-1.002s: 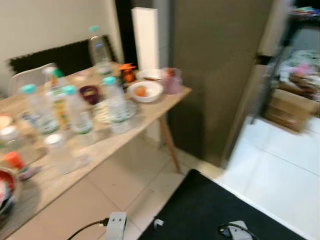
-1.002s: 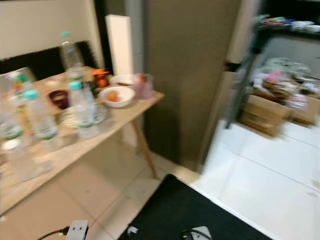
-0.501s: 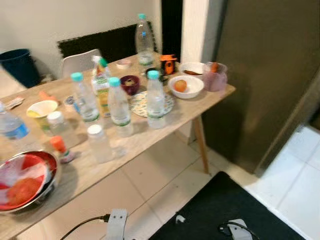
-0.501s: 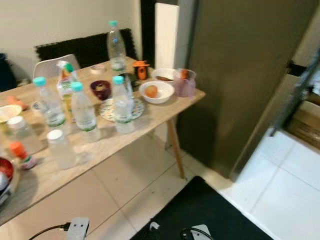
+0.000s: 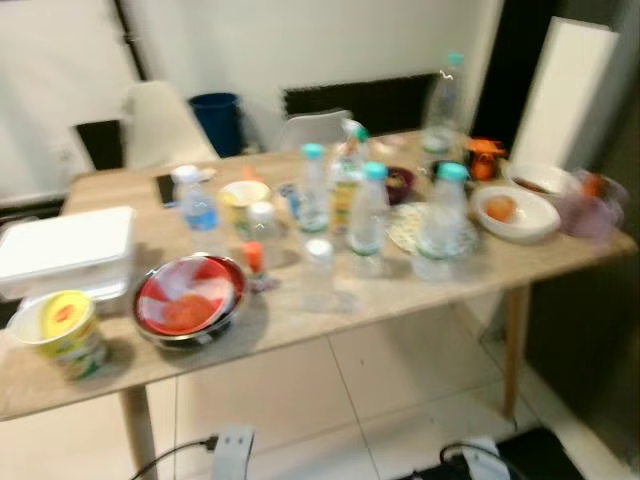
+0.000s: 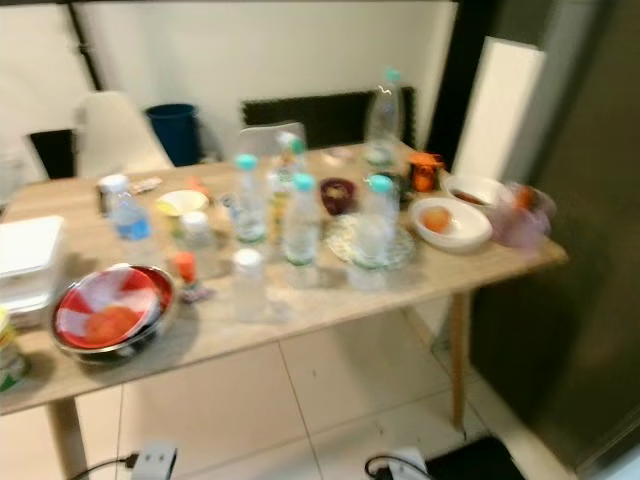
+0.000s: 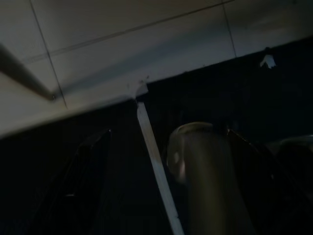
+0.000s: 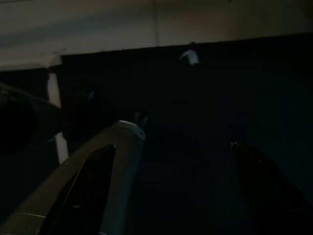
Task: Restocking fridge
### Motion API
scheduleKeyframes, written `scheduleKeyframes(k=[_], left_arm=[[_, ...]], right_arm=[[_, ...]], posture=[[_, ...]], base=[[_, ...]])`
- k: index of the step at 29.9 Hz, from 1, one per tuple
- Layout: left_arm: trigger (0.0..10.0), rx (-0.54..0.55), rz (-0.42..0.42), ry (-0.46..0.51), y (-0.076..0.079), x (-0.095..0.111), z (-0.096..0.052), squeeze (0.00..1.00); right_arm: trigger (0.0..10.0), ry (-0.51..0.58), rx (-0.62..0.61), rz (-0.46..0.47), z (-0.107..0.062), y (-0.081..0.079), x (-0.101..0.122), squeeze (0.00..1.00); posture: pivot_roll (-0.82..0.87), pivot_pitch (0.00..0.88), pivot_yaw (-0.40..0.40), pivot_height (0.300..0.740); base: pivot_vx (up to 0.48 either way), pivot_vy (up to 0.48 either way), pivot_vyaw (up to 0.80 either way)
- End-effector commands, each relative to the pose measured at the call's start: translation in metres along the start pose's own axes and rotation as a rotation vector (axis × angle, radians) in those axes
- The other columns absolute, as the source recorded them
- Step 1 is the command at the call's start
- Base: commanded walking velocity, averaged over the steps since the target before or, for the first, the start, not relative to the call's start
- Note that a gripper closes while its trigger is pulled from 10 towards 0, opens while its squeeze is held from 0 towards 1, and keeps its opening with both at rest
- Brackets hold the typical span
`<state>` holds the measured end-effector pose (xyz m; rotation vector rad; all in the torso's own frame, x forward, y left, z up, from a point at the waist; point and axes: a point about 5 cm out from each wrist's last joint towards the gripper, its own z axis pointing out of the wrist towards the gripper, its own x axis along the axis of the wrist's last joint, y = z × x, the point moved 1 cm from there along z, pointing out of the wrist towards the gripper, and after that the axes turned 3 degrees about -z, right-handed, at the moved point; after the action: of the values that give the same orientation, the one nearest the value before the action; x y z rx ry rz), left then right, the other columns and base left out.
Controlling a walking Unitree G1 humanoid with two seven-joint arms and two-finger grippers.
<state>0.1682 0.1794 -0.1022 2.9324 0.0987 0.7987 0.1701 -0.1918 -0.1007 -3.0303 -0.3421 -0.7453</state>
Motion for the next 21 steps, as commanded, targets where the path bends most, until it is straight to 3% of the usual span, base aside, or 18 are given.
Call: scheduleKeyframes(k=[1,11,18,21], left_arm=[[10.0,-0.03,-0.017,-0.009,0.002,0.0013,0.0004,0.0],[10.0,-0.036,-0.046,-0.03,0.0029,-0.0034,0.0001,0.0],[10.0,-0.026,-0.035,-0.033,0.0019,-0.0036,0.0,0.0],[10.0,-0.028,-0.036,-0.031,0.0022,-0.0032,0.0001,0.0]], right_arm=[[10.0,-0.018,-0.009,0.024,-0.0011,0.0021,-0.0075,0.0],[10.0,-0.019,-0.009,0.027,-0.001,0.0013,-0.0078,0.0],[10.0,-0.025,0.005,-0.003,-0.0008,0.0,-0.0073,0.0],[10.0,-0.023,0.014,-0.003,-0.0007,-0.0008,-0.007,0.0]], posture=[[0.0,0.0,-0.025,0.74],[0.01,0.0,-0.026,0.74],[0.0,0.0,-0.026,0.74],[0.0,0.0,-0.026,0.74]], base=[[0.0,-0.469,0.0],[0.0,-0.441,0.0],[0.0,0.0,0.0],[0.0,0.0,0.77]])
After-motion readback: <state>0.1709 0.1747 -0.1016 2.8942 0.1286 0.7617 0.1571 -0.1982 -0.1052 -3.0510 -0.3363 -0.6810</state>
